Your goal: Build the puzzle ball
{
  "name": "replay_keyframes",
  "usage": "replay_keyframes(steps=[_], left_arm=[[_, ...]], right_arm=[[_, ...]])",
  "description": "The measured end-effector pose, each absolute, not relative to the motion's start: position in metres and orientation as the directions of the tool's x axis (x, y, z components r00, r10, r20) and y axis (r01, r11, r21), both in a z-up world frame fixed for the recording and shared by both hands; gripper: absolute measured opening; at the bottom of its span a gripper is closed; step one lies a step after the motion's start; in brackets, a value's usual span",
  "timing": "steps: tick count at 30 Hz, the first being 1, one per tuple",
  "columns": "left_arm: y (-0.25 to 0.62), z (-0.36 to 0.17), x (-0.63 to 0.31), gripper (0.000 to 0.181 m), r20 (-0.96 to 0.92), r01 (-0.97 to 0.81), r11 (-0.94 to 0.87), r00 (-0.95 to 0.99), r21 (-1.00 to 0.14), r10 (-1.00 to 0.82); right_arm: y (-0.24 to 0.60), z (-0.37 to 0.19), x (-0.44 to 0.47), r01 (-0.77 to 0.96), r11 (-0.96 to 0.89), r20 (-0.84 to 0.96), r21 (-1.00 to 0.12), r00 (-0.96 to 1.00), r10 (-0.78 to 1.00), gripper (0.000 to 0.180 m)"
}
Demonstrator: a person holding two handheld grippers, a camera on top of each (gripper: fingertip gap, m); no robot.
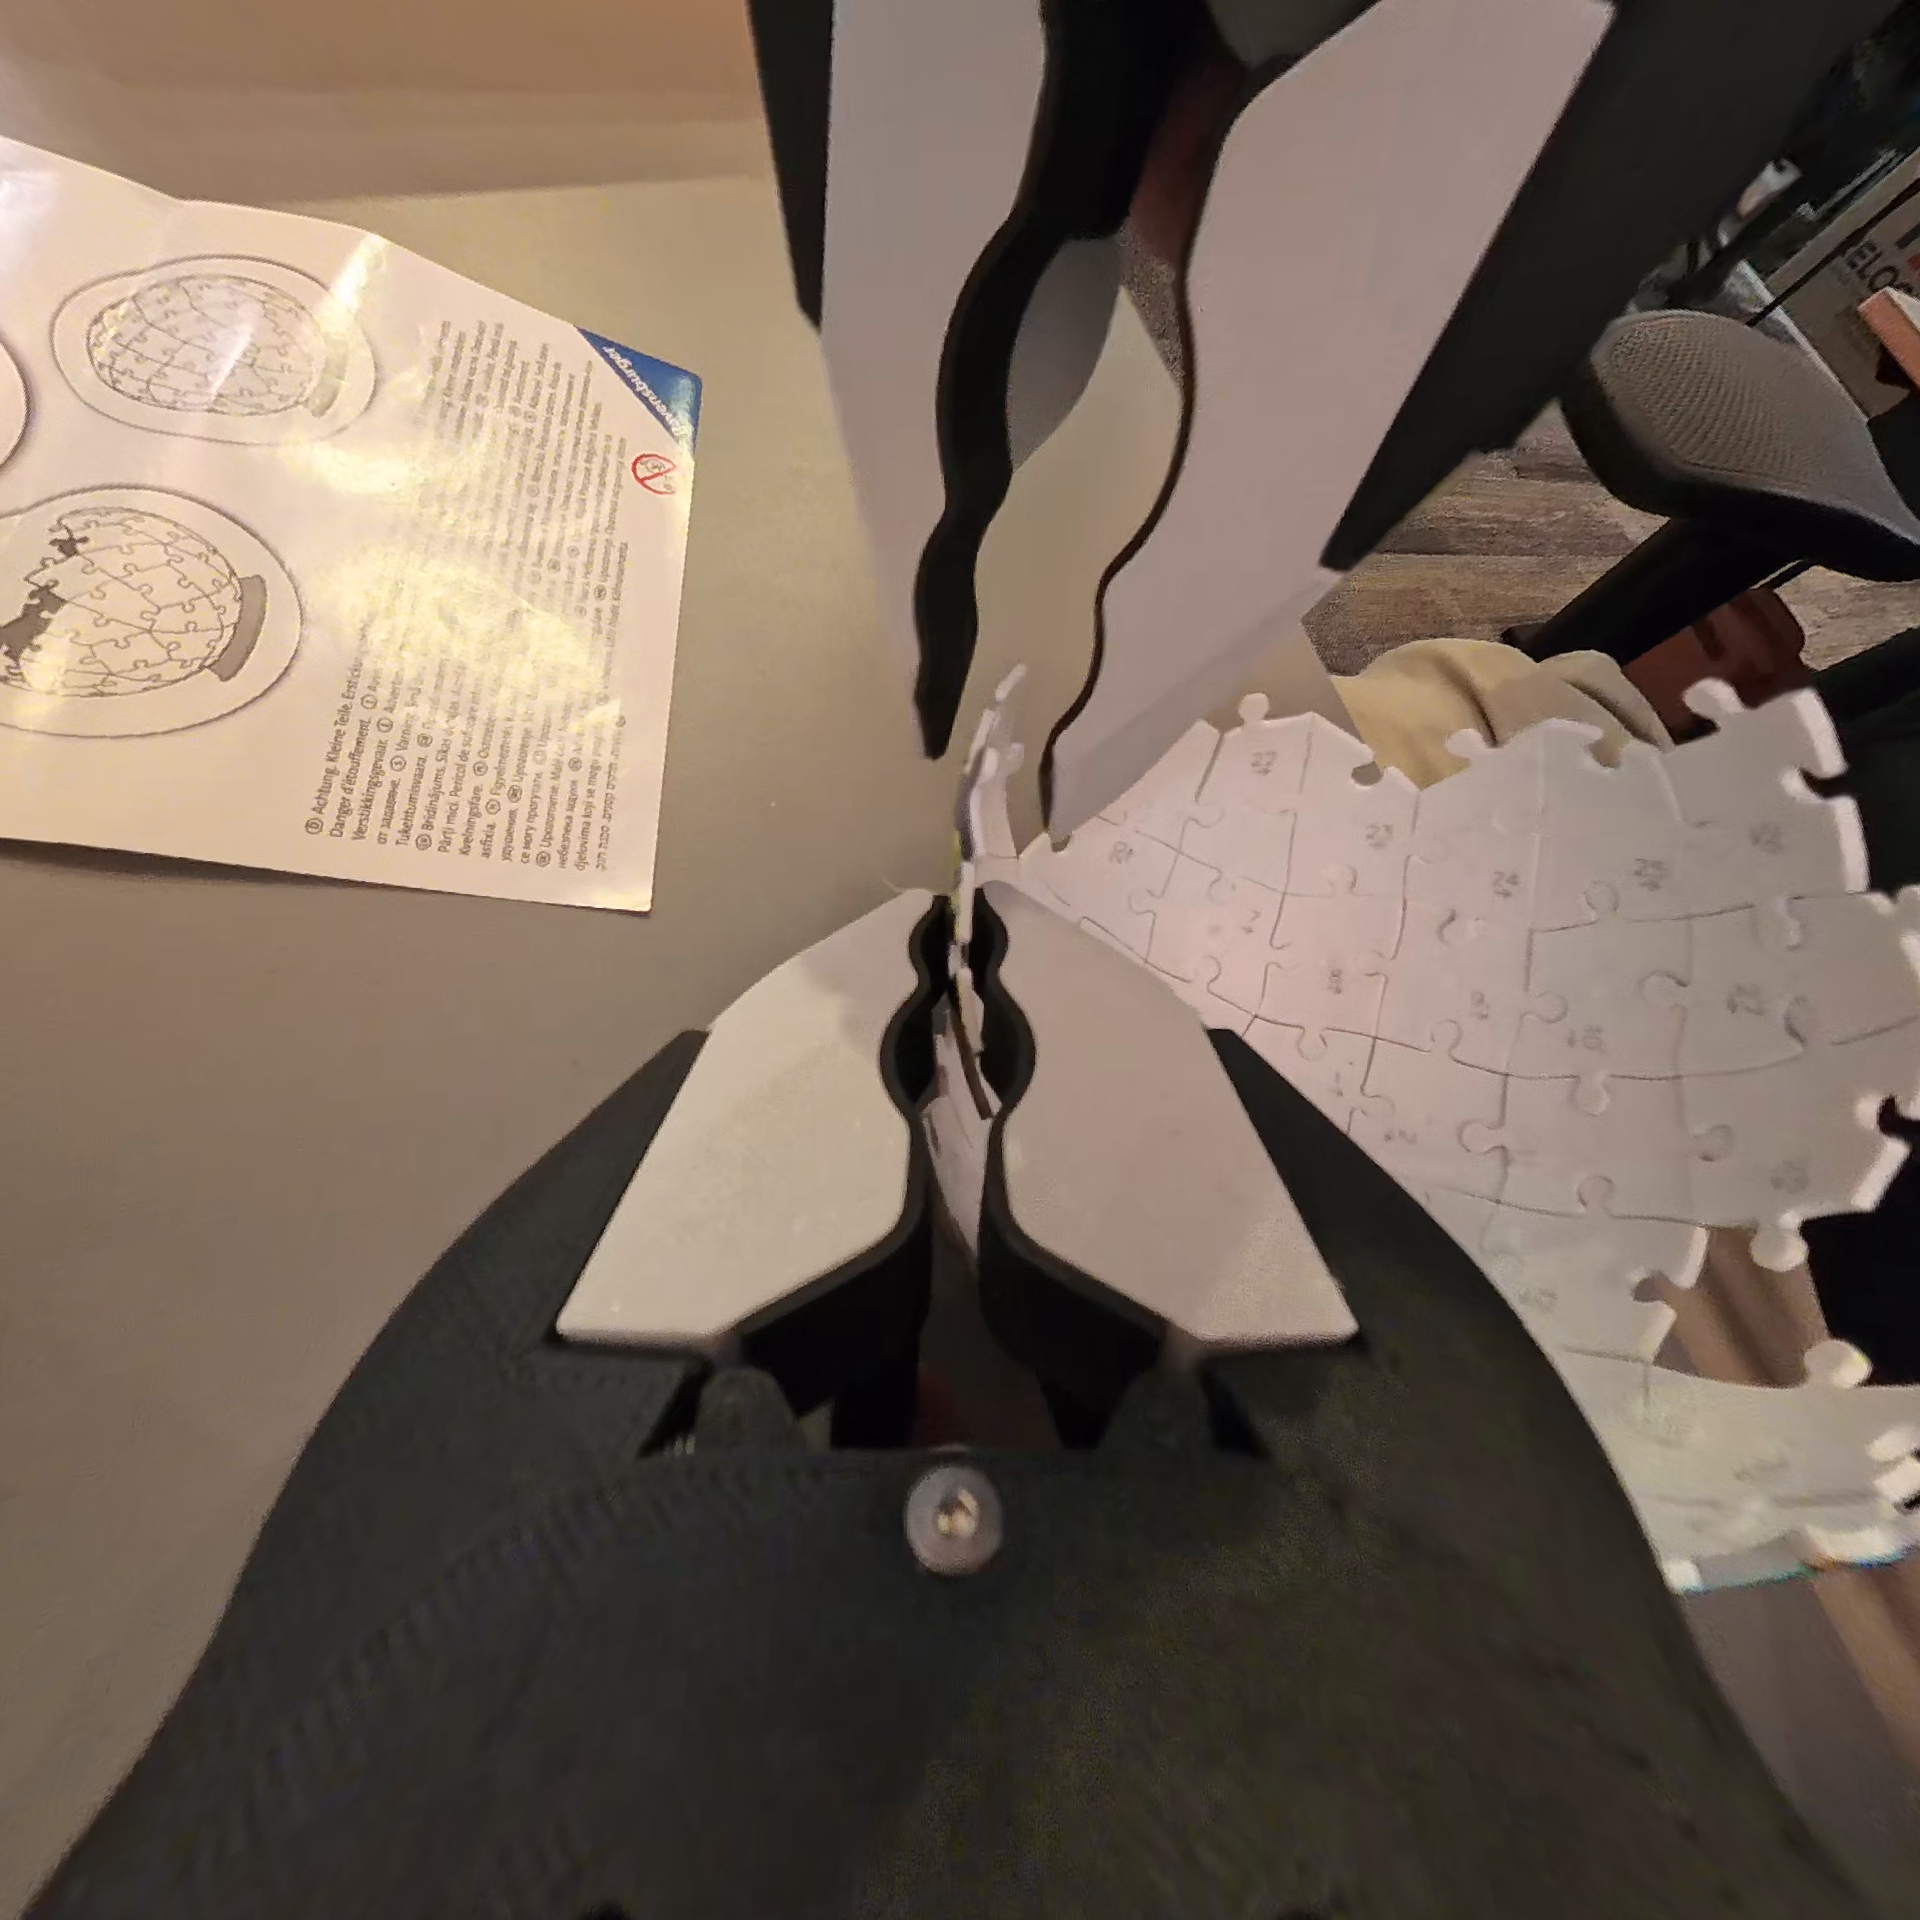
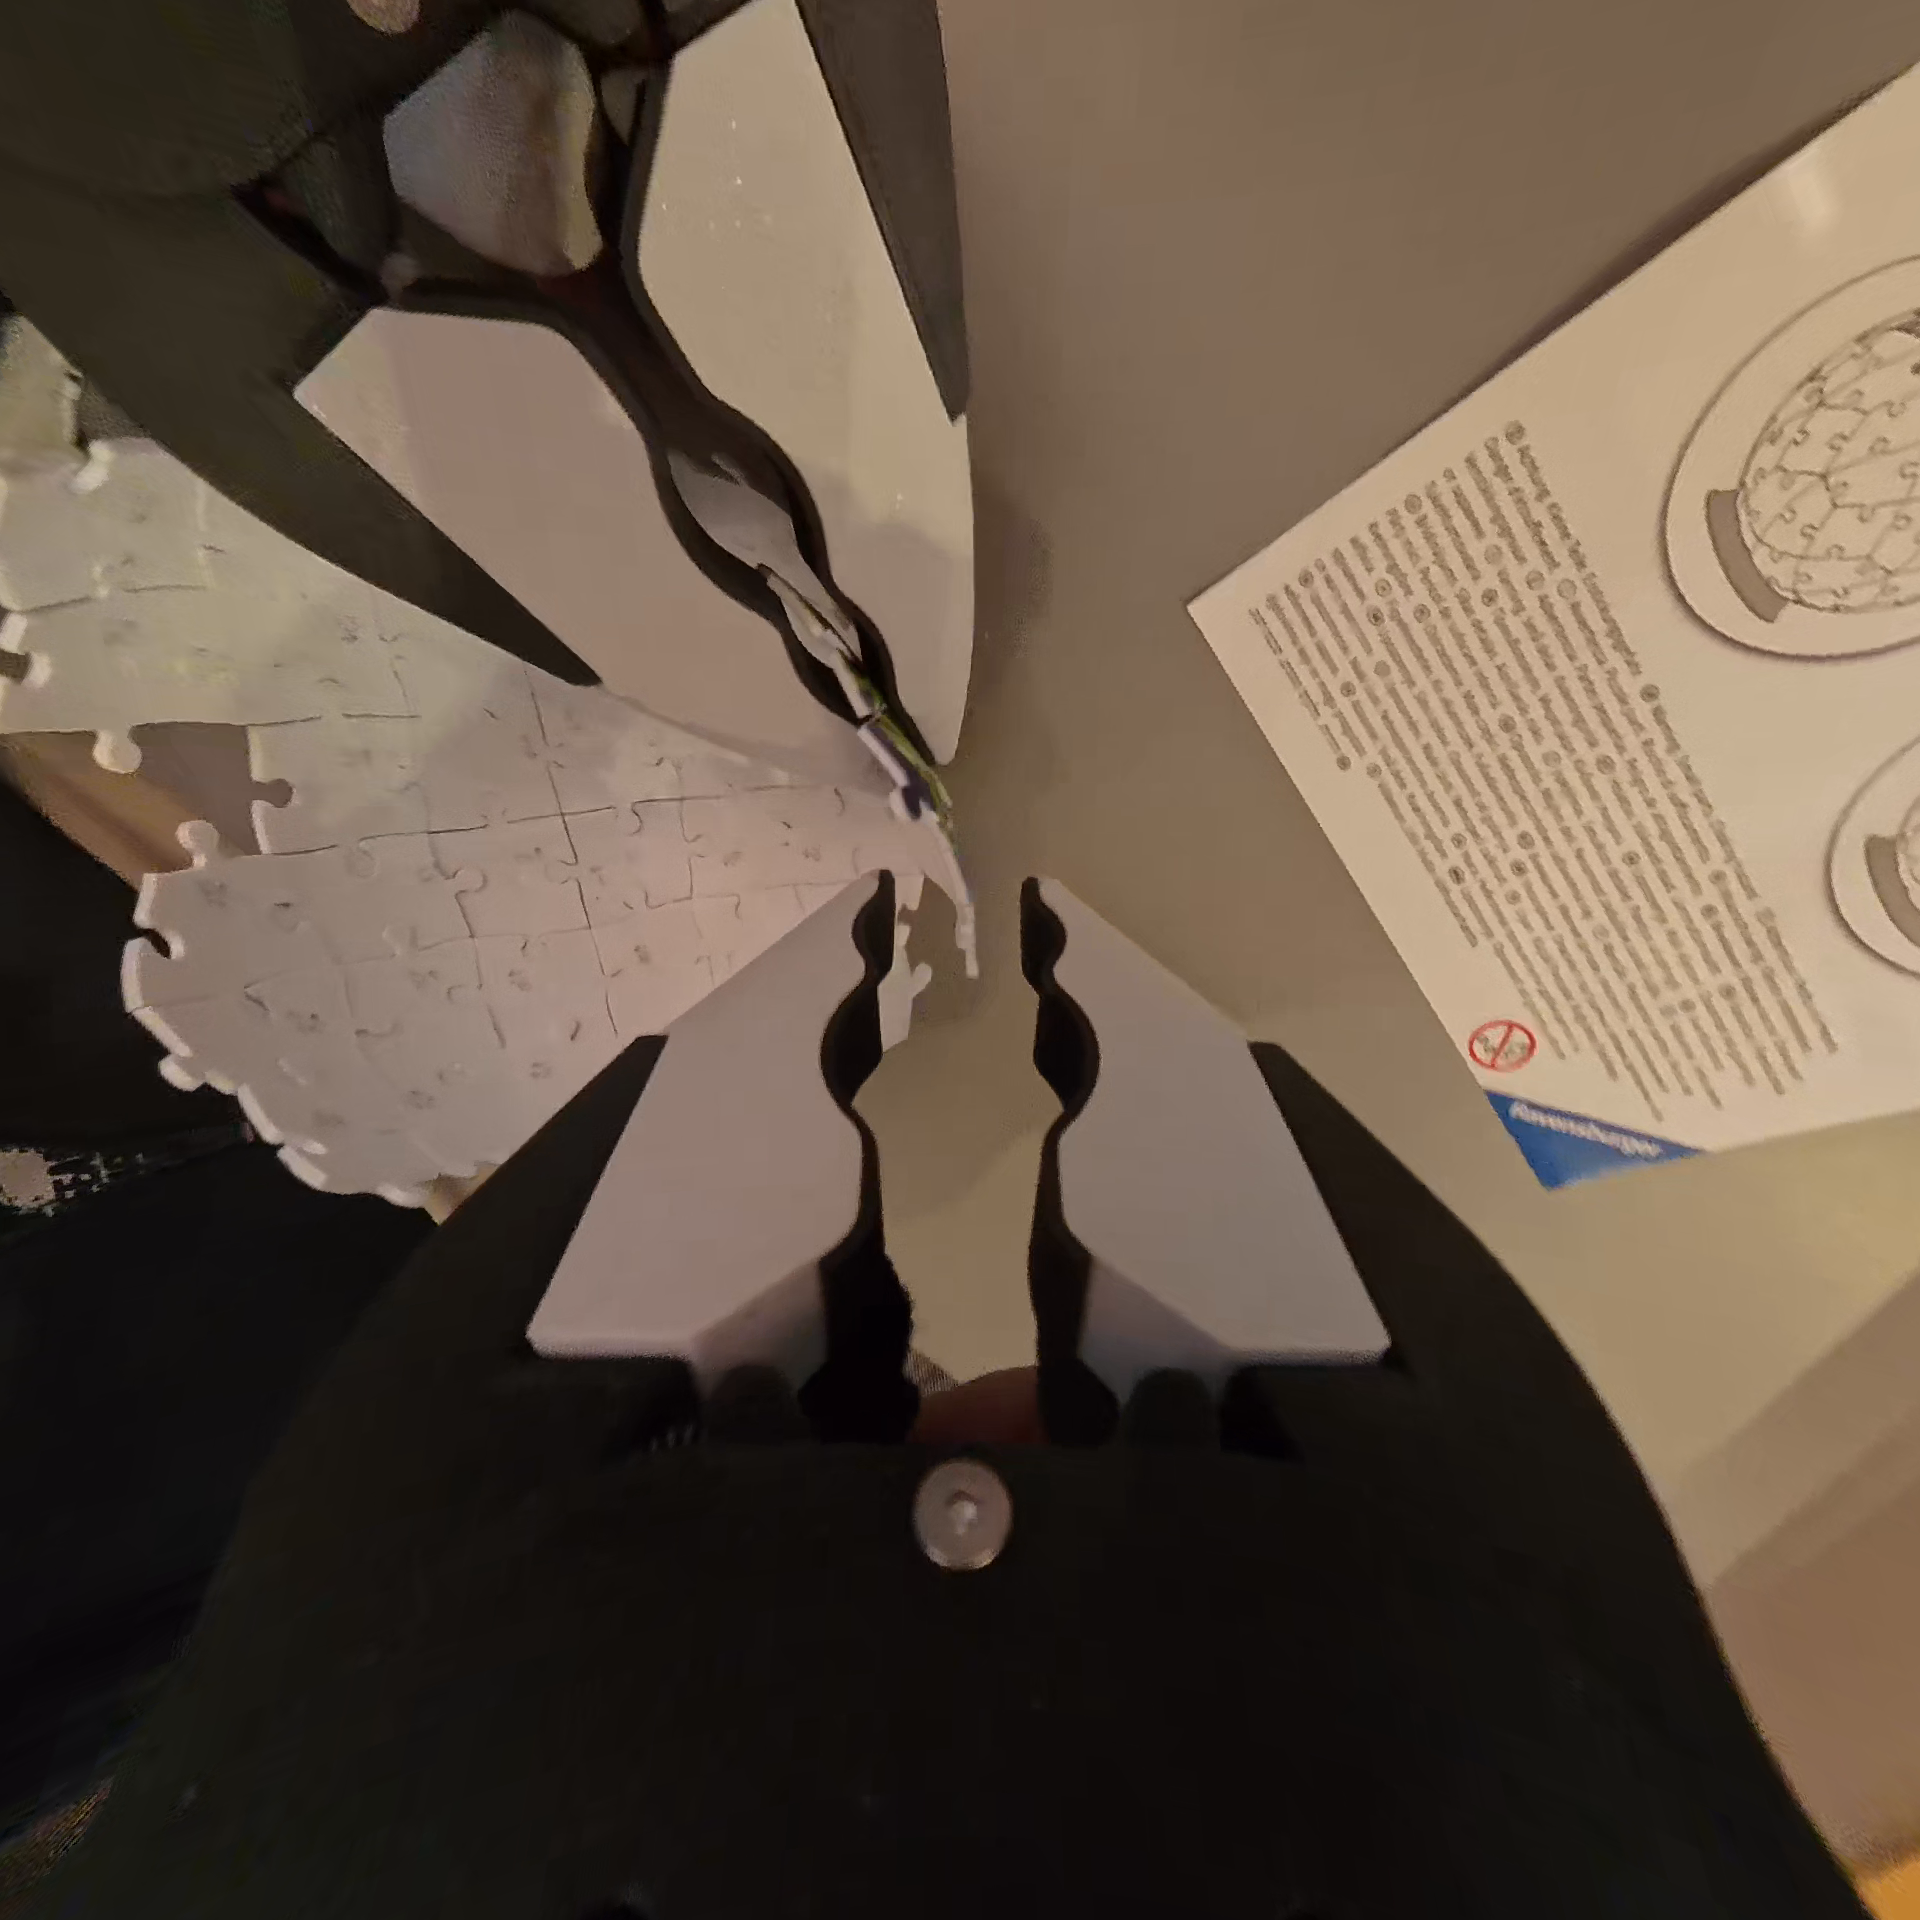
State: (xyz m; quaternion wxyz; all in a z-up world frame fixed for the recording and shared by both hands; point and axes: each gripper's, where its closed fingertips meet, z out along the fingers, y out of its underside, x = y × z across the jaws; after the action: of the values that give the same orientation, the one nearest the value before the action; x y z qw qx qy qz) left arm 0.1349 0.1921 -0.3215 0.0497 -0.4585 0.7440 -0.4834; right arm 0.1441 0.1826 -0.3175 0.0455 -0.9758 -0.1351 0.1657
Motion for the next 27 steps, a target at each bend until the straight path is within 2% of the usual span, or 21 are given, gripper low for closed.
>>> replay_keyframes(steps=[1,5,10,21,27], left_arm=[[0.192,-0.321,0.135,0.003,0.369,-0.632,0.113,-0.577,-0.766,-0.729],[0.192,-0.321,0.135,0.003,0.373,-0.633,0.110,-0.577,-0.766,-0.726],[0.190,-0.321,0.136,0.003,0.383,-0.637,0.110,-0.582,-0.763,-0.718],[0.195,-0.317,0.137,0.017,0.426,-0.670,0.093,-0.566,-0.737,-0.706],[0.202,-0.318,0.129,0.022,0.488,-0.732,0.084,-0.531,-0.676,-0.693]], right_arm=[[0.184,-0.318,0.142,0.245,-0.956,-0.338,-0.159,0.897,0.286,0.022],[0.184,-0.326,0.138,0.226,-0.952,-0.406,-0.208,0.865,0.294,0.021],[0.186,-0.329,0.133,0.191,-0.945,-0.468,-0.265,0.831,0.300,0.002],[0.182,-0.326,0.131,0.151,-0.947,-0.526,-0.284,0.801,0.286,0.000],[0.182,-0.324,0.130,0.144,-0.949,-0.525,-0.279,0.805,0.277,0.000]])
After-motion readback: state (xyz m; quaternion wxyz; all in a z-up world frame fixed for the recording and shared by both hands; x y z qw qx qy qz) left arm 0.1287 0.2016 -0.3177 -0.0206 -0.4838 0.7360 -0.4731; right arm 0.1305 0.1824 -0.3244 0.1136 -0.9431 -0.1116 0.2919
